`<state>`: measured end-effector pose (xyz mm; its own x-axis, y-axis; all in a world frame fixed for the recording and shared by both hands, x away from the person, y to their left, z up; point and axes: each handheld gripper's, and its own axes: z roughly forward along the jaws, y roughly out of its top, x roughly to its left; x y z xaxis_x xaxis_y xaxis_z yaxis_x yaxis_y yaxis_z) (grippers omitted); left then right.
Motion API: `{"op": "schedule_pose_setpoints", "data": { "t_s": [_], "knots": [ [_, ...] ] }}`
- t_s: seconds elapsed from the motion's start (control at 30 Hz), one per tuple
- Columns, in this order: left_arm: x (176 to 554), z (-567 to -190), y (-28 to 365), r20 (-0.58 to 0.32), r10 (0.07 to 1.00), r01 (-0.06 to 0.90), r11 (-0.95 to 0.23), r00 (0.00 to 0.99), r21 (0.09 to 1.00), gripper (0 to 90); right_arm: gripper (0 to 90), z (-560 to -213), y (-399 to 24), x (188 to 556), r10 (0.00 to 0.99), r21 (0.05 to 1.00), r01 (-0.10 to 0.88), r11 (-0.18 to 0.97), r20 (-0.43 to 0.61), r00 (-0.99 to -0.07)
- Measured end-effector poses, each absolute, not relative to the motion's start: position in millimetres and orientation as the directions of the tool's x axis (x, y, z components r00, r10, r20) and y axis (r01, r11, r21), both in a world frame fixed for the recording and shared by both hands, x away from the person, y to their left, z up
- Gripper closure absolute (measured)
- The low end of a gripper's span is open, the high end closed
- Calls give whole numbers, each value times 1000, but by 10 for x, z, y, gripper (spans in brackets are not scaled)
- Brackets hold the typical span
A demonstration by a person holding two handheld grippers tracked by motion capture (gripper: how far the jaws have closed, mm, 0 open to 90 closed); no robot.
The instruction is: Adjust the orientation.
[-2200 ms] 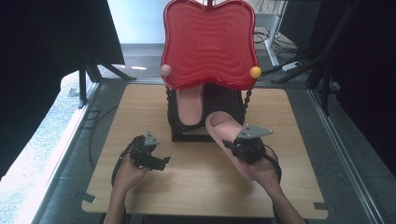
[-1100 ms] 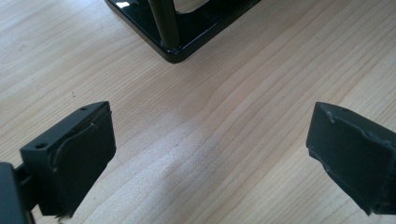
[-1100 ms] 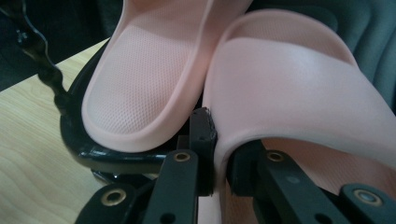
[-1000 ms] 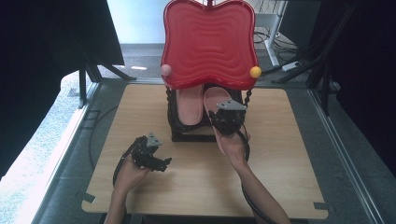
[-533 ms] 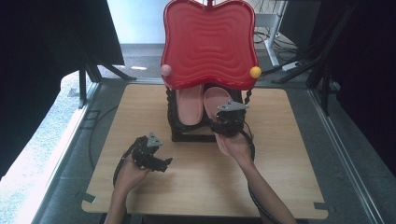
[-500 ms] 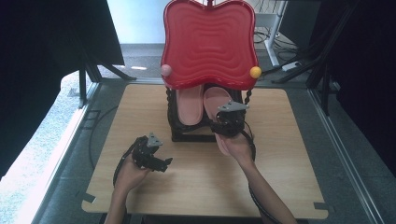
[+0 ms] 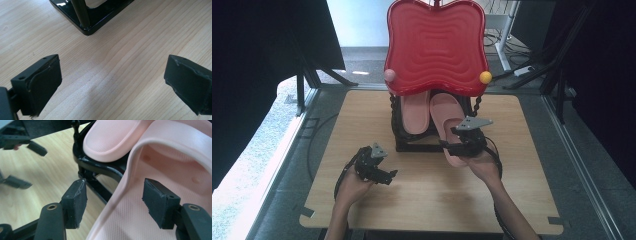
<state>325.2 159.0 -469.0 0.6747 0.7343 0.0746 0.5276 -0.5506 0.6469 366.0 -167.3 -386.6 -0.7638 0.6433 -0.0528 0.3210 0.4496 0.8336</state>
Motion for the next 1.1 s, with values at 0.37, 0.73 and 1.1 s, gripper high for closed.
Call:
{"op": "schedule_pose_setpoints", "data": {
  "t_s": [0.37,0.73,1.1],
  "knots": [
    [3259,-4707,1575,62,728,531,-552,683,643,15,552,-3831,-2059,3398,650,814,364,452,-21,-760],
    [3266,-4719,1565,56,730,534,-548,682,644,15,809,-3943,-2336,3089,630,797,370,478,-18,-776],
    [3263,-4716,1571,56,732,537,-547,679,643,15,888,-4175,-2364,2912,595,766,363,531,-33,-803]
  ]
}}
